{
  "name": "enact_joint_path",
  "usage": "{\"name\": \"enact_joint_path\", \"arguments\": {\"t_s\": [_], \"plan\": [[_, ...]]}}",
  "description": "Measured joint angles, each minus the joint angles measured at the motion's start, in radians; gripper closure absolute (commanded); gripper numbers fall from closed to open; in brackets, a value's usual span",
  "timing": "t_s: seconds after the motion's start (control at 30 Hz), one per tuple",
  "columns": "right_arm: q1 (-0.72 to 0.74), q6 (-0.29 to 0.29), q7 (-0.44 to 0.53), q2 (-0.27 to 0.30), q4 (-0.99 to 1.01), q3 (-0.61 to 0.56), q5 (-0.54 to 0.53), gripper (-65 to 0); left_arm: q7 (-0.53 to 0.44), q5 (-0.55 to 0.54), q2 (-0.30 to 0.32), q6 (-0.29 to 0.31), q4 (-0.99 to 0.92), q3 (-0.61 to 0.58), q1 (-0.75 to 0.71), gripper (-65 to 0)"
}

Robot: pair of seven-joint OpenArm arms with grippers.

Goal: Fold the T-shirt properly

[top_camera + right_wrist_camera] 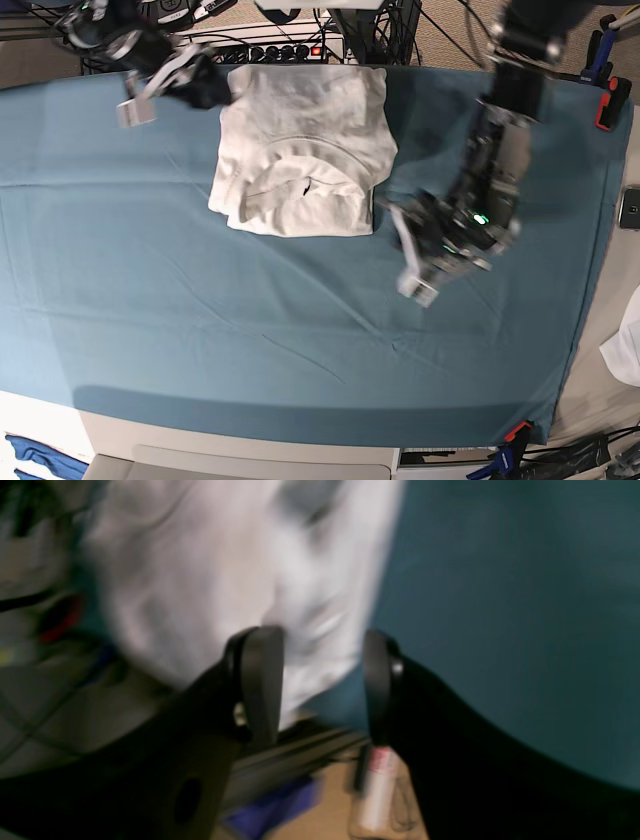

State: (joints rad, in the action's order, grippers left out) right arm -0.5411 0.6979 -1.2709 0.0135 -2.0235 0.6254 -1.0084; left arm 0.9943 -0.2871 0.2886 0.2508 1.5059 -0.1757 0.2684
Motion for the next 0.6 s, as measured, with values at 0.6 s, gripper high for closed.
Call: {"name": "enact_joint_path", "arguments": {"t_s": [0.6], "plan": [[-0.089, -0.122, -0.01, 0.417, -0.006, 0.568, 0.339, -25.9, 0.254, -0.155, 0.659, -0.027, 0.023, 0.349, -0.208, 0.0]]}}
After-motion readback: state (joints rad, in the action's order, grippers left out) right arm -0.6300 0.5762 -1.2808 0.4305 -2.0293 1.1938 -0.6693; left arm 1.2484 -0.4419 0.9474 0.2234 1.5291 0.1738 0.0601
